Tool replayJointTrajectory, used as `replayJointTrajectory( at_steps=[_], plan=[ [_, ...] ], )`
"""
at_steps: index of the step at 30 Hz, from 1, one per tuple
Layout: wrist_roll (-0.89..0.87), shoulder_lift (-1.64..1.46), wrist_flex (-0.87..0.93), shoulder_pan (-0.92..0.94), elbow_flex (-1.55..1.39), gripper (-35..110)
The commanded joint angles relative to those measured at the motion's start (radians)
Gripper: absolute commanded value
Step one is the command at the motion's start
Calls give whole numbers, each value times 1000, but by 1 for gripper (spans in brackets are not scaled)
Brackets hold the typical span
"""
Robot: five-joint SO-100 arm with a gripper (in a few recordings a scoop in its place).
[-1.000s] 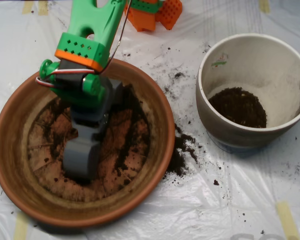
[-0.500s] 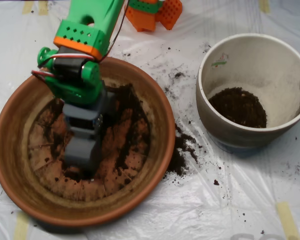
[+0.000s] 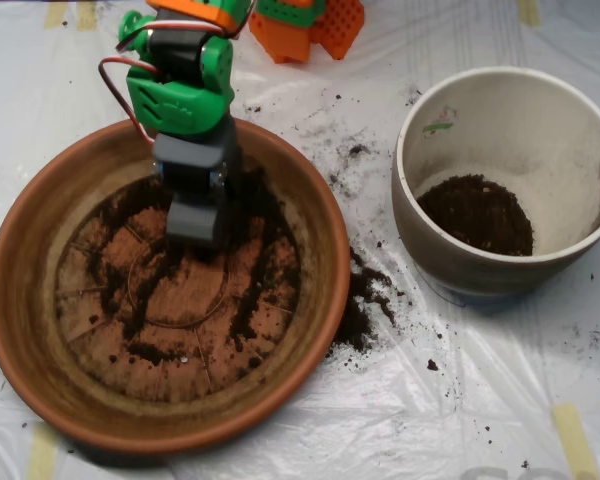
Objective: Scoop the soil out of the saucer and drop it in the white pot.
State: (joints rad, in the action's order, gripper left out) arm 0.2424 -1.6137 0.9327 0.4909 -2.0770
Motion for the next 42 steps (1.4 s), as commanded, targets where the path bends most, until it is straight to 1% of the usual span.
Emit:
replayJointTrajectory(
  at_steps=[1, 6, 11, 20, 25, 33, 39, 42],
  plan=[
    [21, -89, -6, 28, -41, 1],
    [38, -103, 54, -2, -23, 0],
    [-32, -202, 156, -61, 61, -1],
    [-130, -155, 525, -184, 640, -1],
    [-124, -143, 664, -290, 911, -1],
    [-98, -216, 696, -569, 943, -1],
    [-114, -224, 703, -822, 963, -1],
    [-133, -210, 703, -907, 977, 0]
  ],
)
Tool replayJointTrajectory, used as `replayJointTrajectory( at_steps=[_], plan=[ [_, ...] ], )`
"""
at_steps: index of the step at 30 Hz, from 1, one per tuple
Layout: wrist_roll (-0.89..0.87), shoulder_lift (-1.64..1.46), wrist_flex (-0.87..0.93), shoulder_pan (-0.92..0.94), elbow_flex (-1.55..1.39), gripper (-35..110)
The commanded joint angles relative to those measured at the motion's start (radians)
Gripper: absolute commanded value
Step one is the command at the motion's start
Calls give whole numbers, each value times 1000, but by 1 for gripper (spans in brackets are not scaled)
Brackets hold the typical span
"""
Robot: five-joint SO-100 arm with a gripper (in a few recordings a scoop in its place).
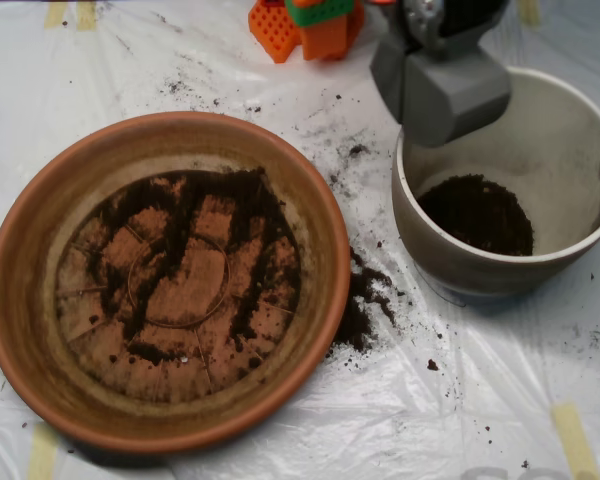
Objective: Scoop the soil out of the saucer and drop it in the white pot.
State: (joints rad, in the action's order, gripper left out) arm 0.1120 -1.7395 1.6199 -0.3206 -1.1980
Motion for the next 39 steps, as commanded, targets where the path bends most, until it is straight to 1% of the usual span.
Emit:
replayJointTrajectory(
  at_steps=[1, 2, 4, 8, 13, 18, 22, 26, 29, 34, 39],
  plan=[
    [-3, -77, 14, -110, 97, 0],
    [-6, -66, 12, -121, 95, 2],
    [-8, -60, 14, -127, 71, 25],
    [-21, -89, -23, -104, -11, 37],
    [-17, -112, -51, -74, -61, 40],
    [-86, -146, -72, -12, -38, 41],
    [-141, -173, -77, 98, -34, 42],
    [-169, -196, -89, 249, -86, 42],
    [-144, -227, -126, 373, -190, 42],
    [-64, -325, -304, 575, -514, 45],
    [-9, -339, -425, 732, -746, 49]
  ],
)
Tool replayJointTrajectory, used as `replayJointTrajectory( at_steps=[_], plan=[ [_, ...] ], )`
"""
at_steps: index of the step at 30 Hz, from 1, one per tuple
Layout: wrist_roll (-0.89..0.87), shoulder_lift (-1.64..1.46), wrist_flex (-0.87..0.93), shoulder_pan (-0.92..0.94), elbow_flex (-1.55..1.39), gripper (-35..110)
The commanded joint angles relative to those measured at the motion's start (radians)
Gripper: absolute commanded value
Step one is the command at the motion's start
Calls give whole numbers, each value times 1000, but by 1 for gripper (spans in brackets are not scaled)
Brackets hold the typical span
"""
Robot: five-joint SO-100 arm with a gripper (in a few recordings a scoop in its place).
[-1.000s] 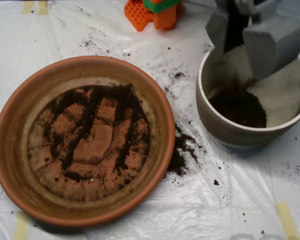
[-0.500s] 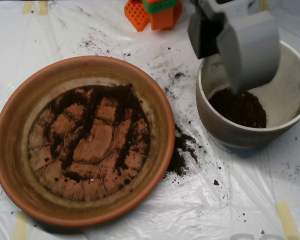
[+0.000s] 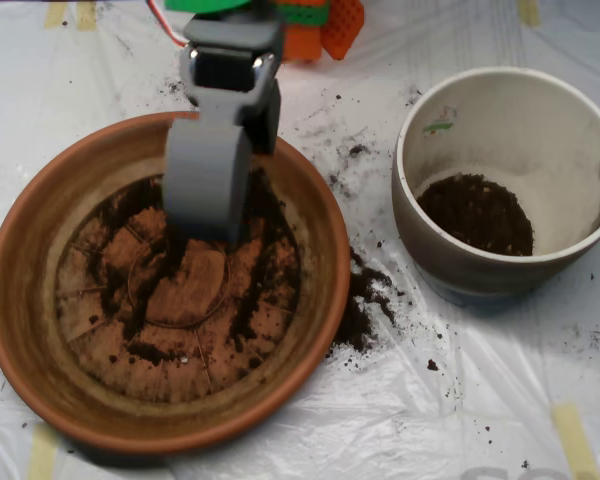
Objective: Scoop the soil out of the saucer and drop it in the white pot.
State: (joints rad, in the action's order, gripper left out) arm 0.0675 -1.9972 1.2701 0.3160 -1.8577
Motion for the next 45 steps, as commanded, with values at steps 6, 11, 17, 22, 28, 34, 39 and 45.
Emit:
replayJointTrajectory(
  at_steps=[6, 11, 17, 22, 28, 34, 39, 45],
  plan=[
    [84, 20, -163, 212, -210, 54],
    [104, 176, -181, 268, -135, 58],
    [106, 405, -129, 295, 58, 61],
    [107, 578, -77, 287, 232, 65],
    [107, 773, -5, 279, 426, 67],
    [118, 974, 110, 278, 649, 67],
    [149, 1014, 112, 262, 655, 65],
    [164, 1039, 121, 258, 661, 60]
  ],
)
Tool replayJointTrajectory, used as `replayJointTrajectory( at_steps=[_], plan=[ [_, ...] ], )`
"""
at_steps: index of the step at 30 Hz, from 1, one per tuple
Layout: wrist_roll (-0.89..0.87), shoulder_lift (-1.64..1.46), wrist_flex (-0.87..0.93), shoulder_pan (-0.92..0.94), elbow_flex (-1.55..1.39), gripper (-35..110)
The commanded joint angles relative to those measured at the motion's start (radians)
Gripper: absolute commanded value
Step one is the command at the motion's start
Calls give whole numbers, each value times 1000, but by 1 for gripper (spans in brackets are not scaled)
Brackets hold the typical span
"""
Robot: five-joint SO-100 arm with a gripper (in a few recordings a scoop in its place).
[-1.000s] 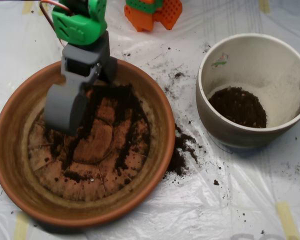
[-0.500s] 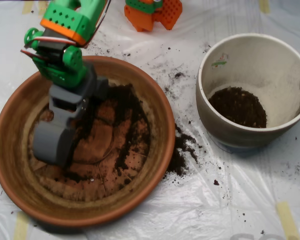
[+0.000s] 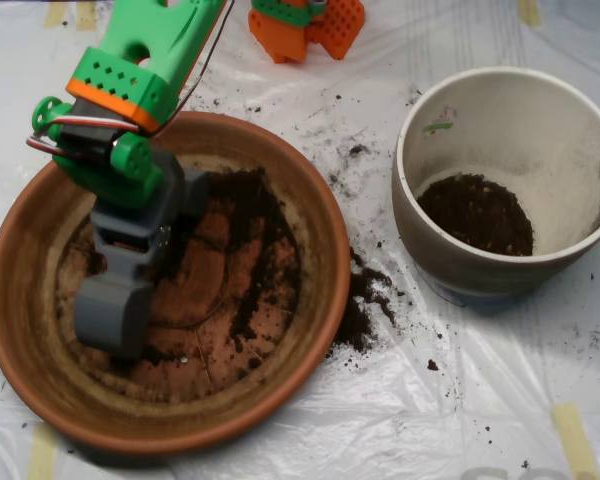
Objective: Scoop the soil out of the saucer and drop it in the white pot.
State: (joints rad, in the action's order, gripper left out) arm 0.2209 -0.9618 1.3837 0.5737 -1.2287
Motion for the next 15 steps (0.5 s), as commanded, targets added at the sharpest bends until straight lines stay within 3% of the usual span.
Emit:
replayJointTrajectory(
  at_steps=[1, 15],
  plan=[
    [11, 8, 8, 3, 35, 59],
    [6, 46, 52, 66, 69, 30]
  ],
)
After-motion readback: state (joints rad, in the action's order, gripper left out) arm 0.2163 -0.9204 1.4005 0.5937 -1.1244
